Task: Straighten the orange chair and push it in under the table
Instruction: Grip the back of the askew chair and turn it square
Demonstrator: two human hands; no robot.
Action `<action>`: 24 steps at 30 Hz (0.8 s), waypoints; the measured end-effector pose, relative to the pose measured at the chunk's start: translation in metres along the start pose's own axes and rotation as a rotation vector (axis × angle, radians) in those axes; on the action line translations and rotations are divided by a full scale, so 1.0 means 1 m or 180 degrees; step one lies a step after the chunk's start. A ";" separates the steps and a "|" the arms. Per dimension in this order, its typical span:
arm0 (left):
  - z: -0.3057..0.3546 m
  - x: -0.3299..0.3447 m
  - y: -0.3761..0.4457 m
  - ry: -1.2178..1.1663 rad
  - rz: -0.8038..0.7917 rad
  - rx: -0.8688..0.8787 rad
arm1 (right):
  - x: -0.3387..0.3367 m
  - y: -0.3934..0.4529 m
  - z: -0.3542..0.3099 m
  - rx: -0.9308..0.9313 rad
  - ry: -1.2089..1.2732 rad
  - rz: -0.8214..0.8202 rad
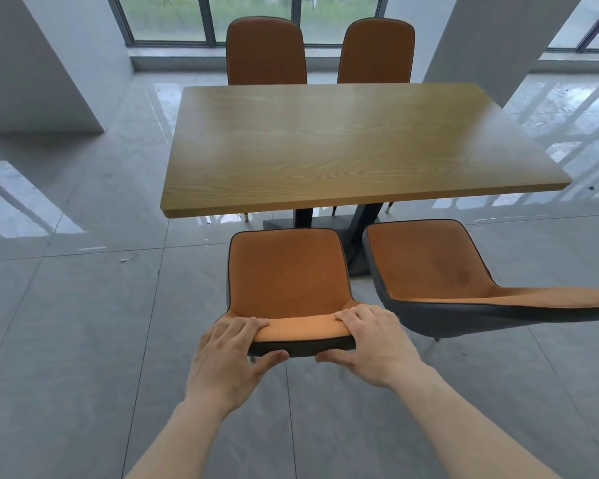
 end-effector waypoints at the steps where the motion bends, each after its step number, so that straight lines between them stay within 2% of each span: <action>1: 0.005 0.002 -0.001 -0.0002 0.0014 0.0005 | 0.000 -0.001 0.005 -0.0006 -0.0016 -0.0019; 24: 0.013 0.013 -0.009 -0.0065 -0.0079 0.0001 | 0.002 -0.011 0.011 -0.0044 -0.0169 0.0099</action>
Point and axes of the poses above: each hand's wrist, its own y-axis towards the middle knuckle, its own x-axis out of the palm, z = x × y, the point moved 8 cm from there along y, towards the middle knuckle, and after that the axes turned 5 degrees about y, right-handed, at the moved point
